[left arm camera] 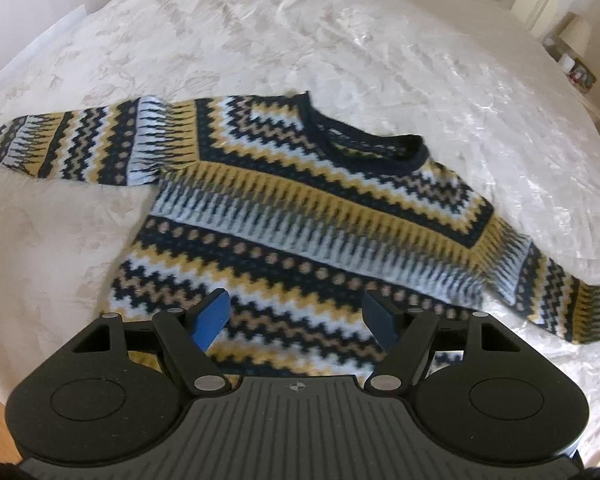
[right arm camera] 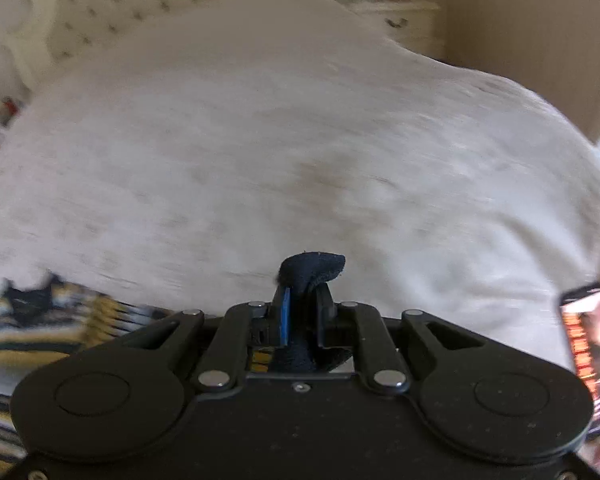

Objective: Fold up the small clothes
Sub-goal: 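Lift the navy cuff with the right gripper and carry it across the sweater body, then lower the cuff onto the sweater body and open the right gripper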

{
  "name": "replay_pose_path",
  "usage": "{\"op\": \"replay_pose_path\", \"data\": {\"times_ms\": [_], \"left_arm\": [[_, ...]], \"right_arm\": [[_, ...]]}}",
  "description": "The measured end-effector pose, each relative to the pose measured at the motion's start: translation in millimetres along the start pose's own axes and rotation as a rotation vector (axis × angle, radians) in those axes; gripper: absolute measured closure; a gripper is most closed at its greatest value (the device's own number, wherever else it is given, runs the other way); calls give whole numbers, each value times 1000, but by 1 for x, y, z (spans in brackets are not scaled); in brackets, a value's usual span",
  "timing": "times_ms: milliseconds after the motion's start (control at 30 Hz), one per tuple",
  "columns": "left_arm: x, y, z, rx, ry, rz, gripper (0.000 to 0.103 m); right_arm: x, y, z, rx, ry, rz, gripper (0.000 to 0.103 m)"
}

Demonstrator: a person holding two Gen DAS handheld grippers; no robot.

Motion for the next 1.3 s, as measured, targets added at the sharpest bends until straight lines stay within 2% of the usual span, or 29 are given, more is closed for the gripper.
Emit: {"op": "replay_pose_path", "data": {"times_ms": [167, 367, 500, 700, 900, 1000, 1100, 1167, 1200, 1233, 1267, 1300], "left_arm": [[10, 6, 46, -11, 12, 20, 31], [35, 10, 107, 49, 58, -2, 31], [48, 13, 142, 80, 76, -4, 31], [57, 18, 185, 102, 56, 7, 31], [61, 23, 209, 107, 54, 16, 31], [61, 26, 215, 105, 55, 22, 31], [62, 30, 214, 94, 60, 29, 31], [64, 32, 213, 87, 71, 27, 31], [66, 33, 211, 83, 79, 24, 31], [67, 33, 208, 78, 86, 19, 31], [69, 34, 205, 70, 94, 11, 31], [71, 34, 202, 58, 99, 1, 31]], "right_arm": [[13, -5, 101, 116, -1, -38, 82], [17, 9, 244, 256, -77, -51, 82], [6, 30, 334, 345, -117, -32, 82], [-22, 66, 436, 423, -182, 24, 82], [-62, 79, 499, 453, -247, 73, 78], [-79, 79, 518, 464, -245, 87, 77], [-91, 78, 529, 484, -231, 96, 73], [-97, 73, 538, 527, -218, 86, 73], [-100, 71, 540, 533, -220, 84, 68], [-102, 69, 541, 530, -226, 76, 52], [-103, 67, 541, 519, -234, 62, 43], [-105, 65, 538, 508, -242, 49, 26]]}}
Point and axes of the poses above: each gripper's, at about its wrist camera, not at the fingertips, and y roughly the way its jaws point, z to its left, x to its top, the point moved 9 cm from there along y, roughly the way its jaws point, and after that the axes turned 7 degrees about -y, right-handed, at the moved point
